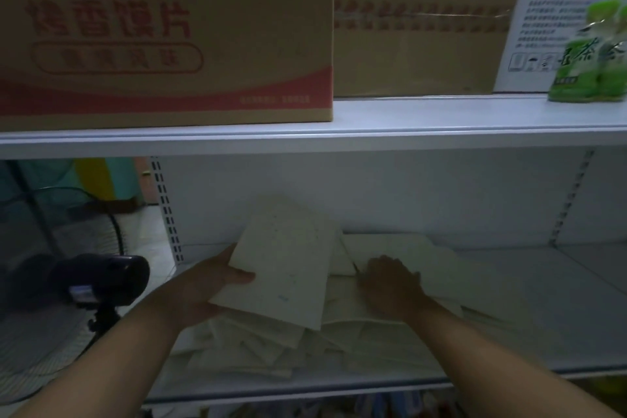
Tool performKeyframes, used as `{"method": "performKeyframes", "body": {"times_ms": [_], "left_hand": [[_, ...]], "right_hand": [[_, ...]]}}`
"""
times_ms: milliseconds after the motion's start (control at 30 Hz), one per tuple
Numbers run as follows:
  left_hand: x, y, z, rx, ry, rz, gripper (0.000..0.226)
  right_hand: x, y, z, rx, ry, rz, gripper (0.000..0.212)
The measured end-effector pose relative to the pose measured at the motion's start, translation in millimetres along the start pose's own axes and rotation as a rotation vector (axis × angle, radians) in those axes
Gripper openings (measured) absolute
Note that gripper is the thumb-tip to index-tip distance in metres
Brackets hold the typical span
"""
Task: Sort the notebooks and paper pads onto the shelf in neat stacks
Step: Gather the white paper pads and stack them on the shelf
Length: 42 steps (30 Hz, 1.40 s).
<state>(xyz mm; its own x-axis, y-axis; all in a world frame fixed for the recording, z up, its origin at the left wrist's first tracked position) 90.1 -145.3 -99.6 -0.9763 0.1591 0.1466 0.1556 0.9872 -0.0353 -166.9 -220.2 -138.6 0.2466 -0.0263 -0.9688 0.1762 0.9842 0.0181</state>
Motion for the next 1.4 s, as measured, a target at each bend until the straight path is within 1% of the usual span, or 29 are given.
{"method": "performKeyframes", "body": {"times_ms": [67, 167, 200, 233, 267, 333, 400, 467, 500, 533, 567, 600, 633, 667, 700, 733, 767, 800, 867, 900, 967, 1033, 1067, 1100, 1133, 1200, 1233, 1333, 1400], "left_hand": [[-7.9, 3.0, 3.8, -0.022, 0.009, -0.014, 0.050], [-17.4, 5.8, 7.0, -0.022, 0.030, -0.054, 0.037], [-21.5, 4.4, 8.8, -0.020, 0.049, -0.065, 0.034], [-24.0, 4.3, 9.8, -0.021, 0.068, -0.080, 0.030], [-26.3, 3.7, 11.4, -0.026, 0.094, -0.100, 0.024], [-32.3, 3.2, 12.6, -0.025, 0.142, -0.180, 0.020], [-32.7, 3.1, 16.7, -0.041, 0.177, -0.204, 0.030], [-29.3, 6.3, 19.6, -0.036, 0.174, -0.176, 0.041], [-29.1, 8.8, 21.9, -0.038, 0.154, -0.143, 0.056], [-31.5, 10.8, 24.1, -0.039, 0.128, -0.124, 0.072], [-35.2, 13.3, 23.1, -0.025, 0.111, -0.127, 0.075], [-40.5, 15.3, 21.0, 0.002, 0.112, -0.141, 0.065], [-47.2, 18.3, 17.2, 0.029, 0.121, -0.166, 0.049], [-51.5, 20.5, 13.3, 0.052, 0.138, -0.183, 0.038], [-55.6, 23.8, 9.9, 0.068, 0.154, -0.200, 0.034], [-60.4, 26.2, 9.3, 0.078, 0.173, -0.210, 0.035], [-64.6, 29.0, 10.0, 0.083, 0.190, -0.225, 0.039], [-66.7, 32.0, 10.6, 0.086, 0.212, -0.241, 0.041], [-71.4, 37.4, 12.7, 0.091, 0.227, -0.286, 0.034], [-72.4, 40.1, 14.3, 0.090, 0.228, -0.305, 0.030], [-70.6, 45.7, 16.3, 0.089, 0.225, -0.310, 0.028], [-69.8, 51.3, 15.6, 0.092, 0.206, -0.309, 0.035], [-70.0, 54.2, 14.1, 0.097, 0.197, -0.317, 0.036], [-69.6, 57.3, 11.3, 0.108, 0.185, -0.330, 0.034], [-69.9, 60.0, 9.0, 0.118, 0.171, -0.347, 0.030], [-70.3, 65.8, 3.3, 0.137, 0.143, -0.396, 0.021], [-70.2, 68.8, 0.0, 0.149, 0.134, -0.417, 0.018], [-65.7, 75.2, -10.4, 0.183, 0.097, -0.439, 0.019], [-55.2, 75.8, -18.1, 0.204, 0.069, -0.428, 0.021]], "right_hand": [[-16.8, 6.3, 0.3, -0.036, -0.059, -0.150, 0.030], [-57.2, 26.2, -1.3, -0.121, -0.297, -0.579, 0.017], [-66.4, 34.9, -2.8, -0.183, -0.376, -0.700, 0.017], [-72.4, 44.1, -1.3, -0.263, -0.459, -0.744, 0.025], [-73.2, 52.4, 5.3, -0.363, -0.504, -0.733, 0.033], [-71.2, 71.8, 27.0, -0.595, -0.504, -0.686, 0.039], [-61.7, 97.3, 57.0, -0.869, -0.410, -0.677, 0.040], [-46.6, 118.6, 82.5, -1.127, -0.382, -0.568, 0.032], [-37.6, 124.1, 91.7, -1.201, -0.367, -0.496, 0.031], [-30.3, 125.5, 97.3, -1.222, -0.341, -0.428, 0.029], [-24.5, 119.6, 98.1, -1.182, -0.330, -0.373, 0.028], [-21.7, 107.1, 95.2, -1.077, -0.348, -0.331, 0.030], [-23.6, 87.9, 88.6, -0.890, -0.386, -0.311, 0.036], [-26.0, 63.9, 76.7, -0.636, -0.402, -0.305, 0.046], [-25.9, 41.5, 63.5, -0.365, -0.346, -0.279, 0.053], [-20.0, 24.0, 53.2, -0.144, -0.236, -0.206, 0.058], [-10.3, 11.9, 47.5, -0.004, -0.156, -0.098, 0.063], [-2.4, 5.0, 46.7, 0.065, -0.130, -0.011, 0.069], [3.3, -8.3, 49.7, 0.121, -0.233, 0.103, 0.078], [4.6, -15.7, 49.7, 0.150, -0.314, 0.142, 0.077], [4.5, -25.8, 49.3, 0.177, -0.427, 0.181, 0.066], [-1.3, -29.0, 48.5, 0.180, -0.526, 0.112, 0.048], [-7.0, -27.3, 48.9, 0.172, -0.626, 0.062, 0.037], [-10.6, -24.5, 47.4, 0.178, -0.805, 0.054, 0.029], [-15.0, -19.7, 45.2, 0.181, -1.031, 0.090, 0.023], [-30.4, -12.2, 37.4, 0.164, -1.421, 0.190, 0.021], [-42.2, -12.0, 26.6, 0.155, -1.529, 0.193, 0.023], [-75.1, -15.4, -27.4, 0.143, -1.626, 0.133, 0.027], [-87.1, -16.4, -65.6, 0.129, -1.652, 0.189, 0.027]]}}
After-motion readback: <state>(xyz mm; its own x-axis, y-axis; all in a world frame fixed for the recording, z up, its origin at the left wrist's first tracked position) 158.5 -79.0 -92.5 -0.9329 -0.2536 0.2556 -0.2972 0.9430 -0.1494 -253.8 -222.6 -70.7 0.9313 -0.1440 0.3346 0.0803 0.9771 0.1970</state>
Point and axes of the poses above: each hand's wrist, its own y-axis away from the middle knuckle, its own x-axis out of the palm, z = x × y, the point moved 8 cm from there along -y, towards the middle knuckle, and after that the axes turned 14 degrees about x, right-handed, at the moved point
